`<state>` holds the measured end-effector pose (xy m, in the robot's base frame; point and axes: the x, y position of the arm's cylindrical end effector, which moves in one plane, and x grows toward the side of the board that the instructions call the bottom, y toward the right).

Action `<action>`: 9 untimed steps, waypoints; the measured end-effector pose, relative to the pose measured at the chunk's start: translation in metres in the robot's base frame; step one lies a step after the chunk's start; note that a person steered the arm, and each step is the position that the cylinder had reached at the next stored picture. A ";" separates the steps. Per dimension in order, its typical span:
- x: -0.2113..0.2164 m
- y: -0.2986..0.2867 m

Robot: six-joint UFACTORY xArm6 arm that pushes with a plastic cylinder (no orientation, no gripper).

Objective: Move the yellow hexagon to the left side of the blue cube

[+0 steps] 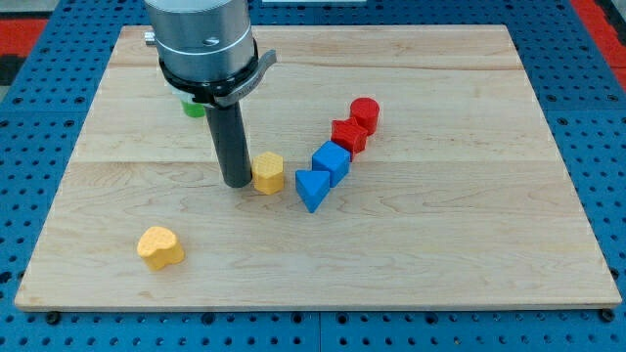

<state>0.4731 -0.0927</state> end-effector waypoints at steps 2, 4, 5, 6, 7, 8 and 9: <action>0.003 -0.021; 0.019 0.007; 0.017 0.012; 0.014 0.014; 0.011 0.018; 0.010 0.021; 0.010 0.035</action>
<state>0.4834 -0.0576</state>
